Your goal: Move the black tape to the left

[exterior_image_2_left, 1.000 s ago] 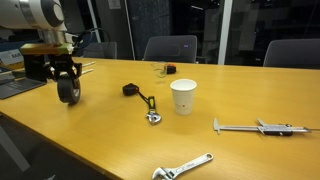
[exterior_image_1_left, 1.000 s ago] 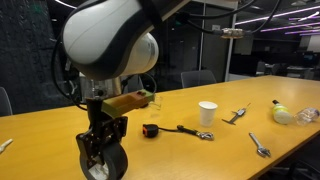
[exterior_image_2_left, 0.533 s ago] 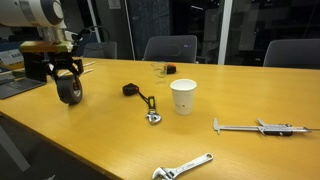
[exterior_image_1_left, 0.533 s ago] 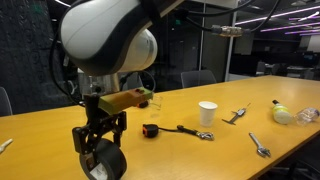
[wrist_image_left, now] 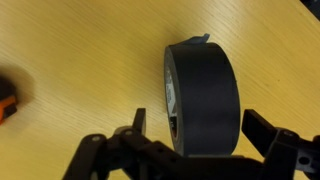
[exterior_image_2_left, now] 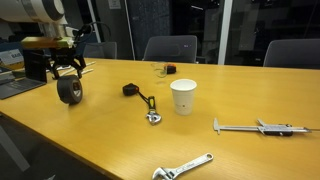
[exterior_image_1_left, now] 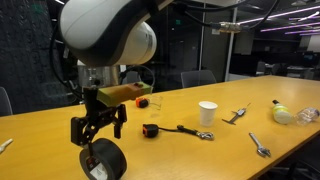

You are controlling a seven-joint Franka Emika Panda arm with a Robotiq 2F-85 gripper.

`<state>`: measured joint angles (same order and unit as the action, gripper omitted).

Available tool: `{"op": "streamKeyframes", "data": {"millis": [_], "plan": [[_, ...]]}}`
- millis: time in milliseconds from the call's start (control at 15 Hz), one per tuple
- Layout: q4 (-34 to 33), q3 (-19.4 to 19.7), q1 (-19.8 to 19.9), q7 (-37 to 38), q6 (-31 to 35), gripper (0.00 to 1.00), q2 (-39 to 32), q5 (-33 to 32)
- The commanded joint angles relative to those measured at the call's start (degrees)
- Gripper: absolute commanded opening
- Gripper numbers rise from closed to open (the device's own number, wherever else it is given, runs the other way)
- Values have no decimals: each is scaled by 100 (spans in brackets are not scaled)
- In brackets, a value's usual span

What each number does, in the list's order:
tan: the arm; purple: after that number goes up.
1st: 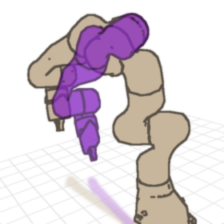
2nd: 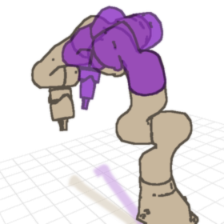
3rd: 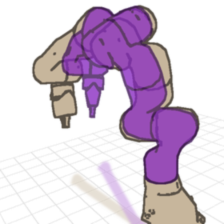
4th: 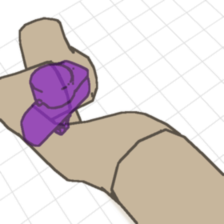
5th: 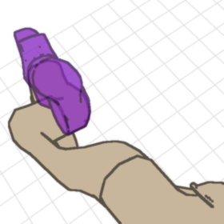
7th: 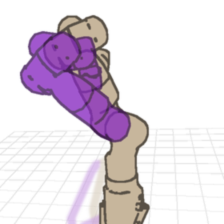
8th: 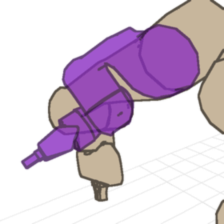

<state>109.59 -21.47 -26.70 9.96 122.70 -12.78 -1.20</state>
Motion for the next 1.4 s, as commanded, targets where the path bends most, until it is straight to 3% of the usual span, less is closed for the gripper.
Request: {"op": "streamKeyframes", "data": {"millis": [0, 400, 1067, 1333], "plan": [[-280, 150, 199, -13, -569, 100, 498, -90], [63, 457, 749, 9, -1663, 100, 2070, -29], [2137, 852, 1528, 1260, -3693, 100, 5406, 484], [3079, 1312, 1473, 1650, -4331, 100, 6748, 584]]}}
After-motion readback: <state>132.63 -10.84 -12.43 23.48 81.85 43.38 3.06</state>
